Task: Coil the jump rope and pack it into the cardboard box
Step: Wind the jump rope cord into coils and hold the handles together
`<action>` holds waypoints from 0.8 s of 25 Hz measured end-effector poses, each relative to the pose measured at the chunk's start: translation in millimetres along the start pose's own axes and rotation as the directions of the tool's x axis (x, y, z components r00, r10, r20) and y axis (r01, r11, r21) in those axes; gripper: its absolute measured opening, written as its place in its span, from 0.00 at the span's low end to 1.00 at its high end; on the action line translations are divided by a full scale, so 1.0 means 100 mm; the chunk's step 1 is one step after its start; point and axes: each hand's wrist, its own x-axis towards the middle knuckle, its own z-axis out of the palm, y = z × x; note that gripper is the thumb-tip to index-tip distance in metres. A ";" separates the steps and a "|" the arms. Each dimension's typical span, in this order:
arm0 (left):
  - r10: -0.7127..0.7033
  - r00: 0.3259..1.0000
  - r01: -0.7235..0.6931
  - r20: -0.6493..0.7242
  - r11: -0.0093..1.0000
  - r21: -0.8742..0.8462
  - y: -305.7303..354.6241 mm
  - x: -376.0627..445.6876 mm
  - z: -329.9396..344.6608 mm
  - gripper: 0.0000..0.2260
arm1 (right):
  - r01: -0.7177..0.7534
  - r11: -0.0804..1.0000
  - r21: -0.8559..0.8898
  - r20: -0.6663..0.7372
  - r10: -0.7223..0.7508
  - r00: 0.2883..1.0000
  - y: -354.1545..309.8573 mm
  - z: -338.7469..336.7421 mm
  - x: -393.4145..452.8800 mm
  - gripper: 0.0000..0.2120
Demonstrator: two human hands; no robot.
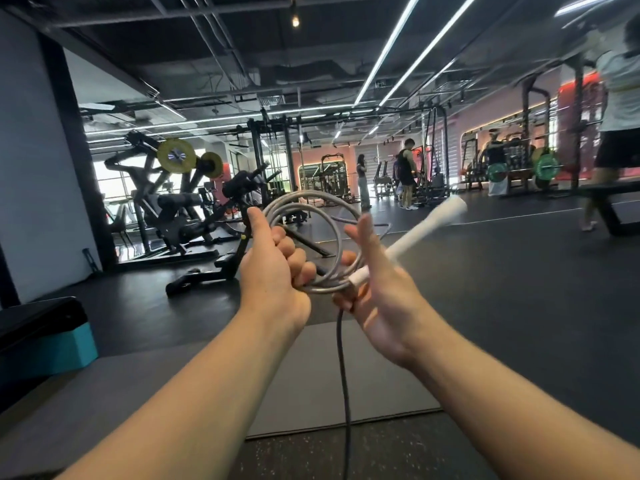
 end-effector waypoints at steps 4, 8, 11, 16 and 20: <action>0.005 0.991 -0.044 0.137 0.959 0.279 0.02 0.06 -0.24 0.19 | -0.025 0.928 -0.372 0.112 0.071 0.991 -0.23 -0.12 0.02 0.16; -0.064 0.984 -0.027 0.164 0.863 0.504 -0.02 0.00 -0.37 0.18 | -0.045 0.838 -0.544 0.142 0.145 0.979 -0.20 -0.15 -0.03 0.19; -0.024 0.993 -0.096 0.119 0.444 0.891 0.03 -0.03 -0.49 0.34 | -0.038 0.712 -0.702 0.079 0.130 0.988 -0.24 -0.20 -0.03 0.21; -0.006 0.369 -0.614 0.929 -0.753 0.239 0.18 -0.13 -0.30 0.57 | 0.074 0.482 -0.873 0.198 0.211 0.957 -0.30 -0.18 -0.07 0.18; -0.463 0.214 -0.612 0.860 -0.750 -0.251 0.26 -0.11 0.02 0.28 | 0.167 0.356 -0.919 0.267 0.252 0.930 -0.32 -0.16 0.00 0.08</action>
